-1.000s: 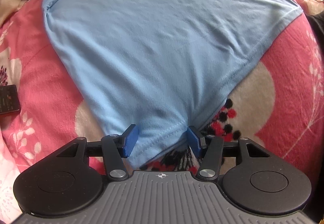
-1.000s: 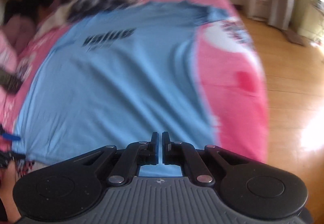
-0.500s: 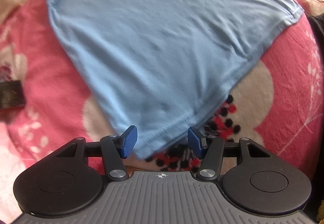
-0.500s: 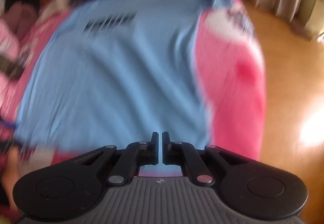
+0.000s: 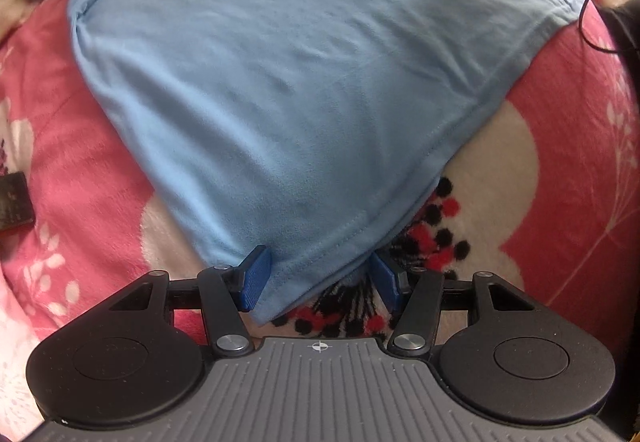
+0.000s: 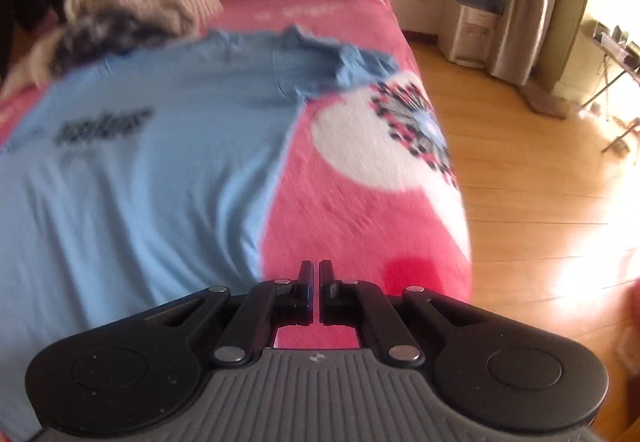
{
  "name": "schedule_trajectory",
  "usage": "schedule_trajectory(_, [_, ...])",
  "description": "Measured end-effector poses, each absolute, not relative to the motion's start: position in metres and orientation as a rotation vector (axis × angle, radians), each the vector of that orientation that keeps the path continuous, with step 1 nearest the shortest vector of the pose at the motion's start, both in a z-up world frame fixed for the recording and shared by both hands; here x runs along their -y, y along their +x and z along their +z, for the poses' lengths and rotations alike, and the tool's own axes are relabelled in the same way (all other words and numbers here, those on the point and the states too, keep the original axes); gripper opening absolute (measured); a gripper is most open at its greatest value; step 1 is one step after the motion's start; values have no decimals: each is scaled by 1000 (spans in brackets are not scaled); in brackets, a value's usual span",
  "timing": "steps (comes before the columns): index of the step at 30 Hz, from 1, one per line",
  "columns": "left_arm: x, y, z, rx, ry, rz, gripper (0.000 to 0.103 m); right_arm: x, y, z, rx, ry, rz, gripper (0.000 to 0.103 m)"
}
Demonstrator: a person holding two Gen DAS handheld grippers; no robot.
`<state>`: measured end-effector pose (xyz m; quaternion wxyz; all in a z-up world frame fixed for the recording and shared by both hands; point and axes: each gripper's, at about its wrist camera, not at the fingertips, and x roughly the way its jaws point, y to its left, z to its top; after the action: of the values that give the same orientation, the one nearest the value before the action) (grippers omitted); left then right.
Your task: Fold clothes
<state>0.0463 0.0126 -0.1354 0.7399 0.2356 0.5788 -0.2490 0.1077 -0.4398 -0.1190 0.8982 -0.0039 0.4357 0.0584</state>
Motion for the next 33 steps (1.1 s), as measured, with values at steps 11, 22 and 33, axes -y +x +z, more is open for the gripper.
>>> schedule_trajectory(11, [-15, 50, -137, -1275, 514, -542, 56, 447, 149, -128, -856, 87, 47, 4])
schedule_trajectory(22, [-19, 52, -137, -1272, 511, -541, 56, 461, 175, -139, -902, 375, 33, 12])
schedule_trajectory(33, [-29, 52, -128, -1241, 530, -528, 56, 451, 178, -138, -932, 403, 102, 22])
